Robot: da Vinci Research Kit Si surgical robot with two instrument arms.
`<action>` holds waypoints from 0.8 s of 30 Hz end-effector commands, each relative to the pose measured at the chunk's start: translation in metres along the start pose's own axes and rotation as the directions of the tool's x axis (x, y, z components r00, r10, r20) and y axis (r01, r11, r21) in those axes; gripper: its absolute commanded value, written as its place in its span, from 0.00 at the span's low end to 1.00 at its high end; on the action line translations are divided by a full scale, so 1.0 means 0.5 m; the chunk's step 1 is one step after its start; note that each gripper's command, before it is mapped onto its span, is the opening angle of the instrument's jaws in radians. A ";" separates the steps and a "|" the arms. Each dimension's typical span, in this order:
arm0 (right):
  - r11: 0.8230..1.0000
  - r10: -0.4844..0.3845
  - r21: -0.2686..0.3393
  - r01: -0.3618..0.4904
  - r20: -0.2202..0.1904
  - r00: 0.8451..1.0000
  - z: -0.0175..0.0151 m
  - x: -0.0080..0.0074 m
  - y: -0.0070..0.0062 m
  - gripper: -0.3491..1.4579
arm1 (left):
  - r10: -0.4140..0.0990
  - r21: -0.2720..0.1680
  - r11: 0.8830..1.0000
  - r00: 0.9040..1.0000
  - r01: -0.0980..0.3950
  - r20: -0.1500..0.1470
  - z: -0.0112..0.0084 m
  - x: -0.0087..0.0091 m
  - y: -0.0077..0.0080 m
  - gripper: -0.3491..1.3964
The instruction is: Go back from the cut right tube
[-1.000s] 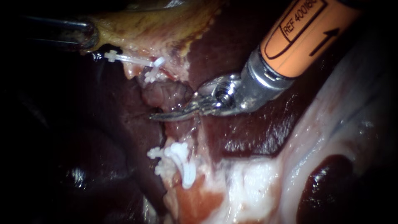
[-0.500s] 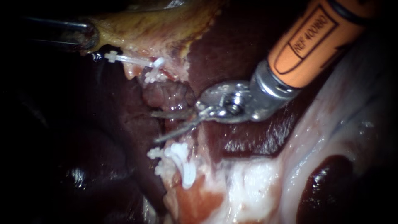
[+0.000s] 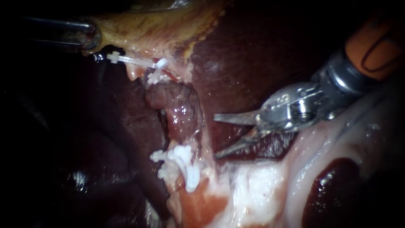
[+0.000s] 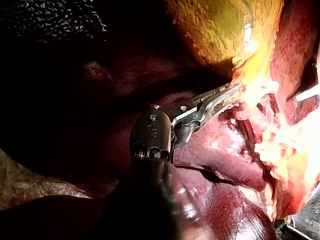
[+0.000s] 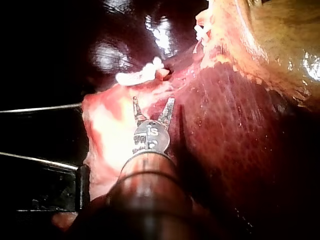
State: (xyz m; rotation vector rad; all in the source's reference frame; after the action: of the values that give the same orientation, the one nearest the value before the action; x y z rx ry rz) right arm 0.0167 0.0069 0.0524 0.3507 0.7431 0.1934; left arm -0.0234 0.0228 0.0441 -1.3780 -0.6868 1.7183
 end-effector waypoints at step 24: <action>1.000 -0.006 -0.024 0.006 0.000 1.000 -0.0052 -0.0046 0.0007 0.99 | 0.019 0.007 1.000 1.000 -0.019 0.023 0.0141 -0.0076 -0.0070 0.00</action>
State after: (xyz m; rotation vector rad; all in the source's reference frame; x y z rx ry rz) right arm 0.0132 0.0072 0.0522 0.3254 0.7407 0.1965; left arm -0.0295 0.0218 0.0512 -1.3712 -0.6830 1.7563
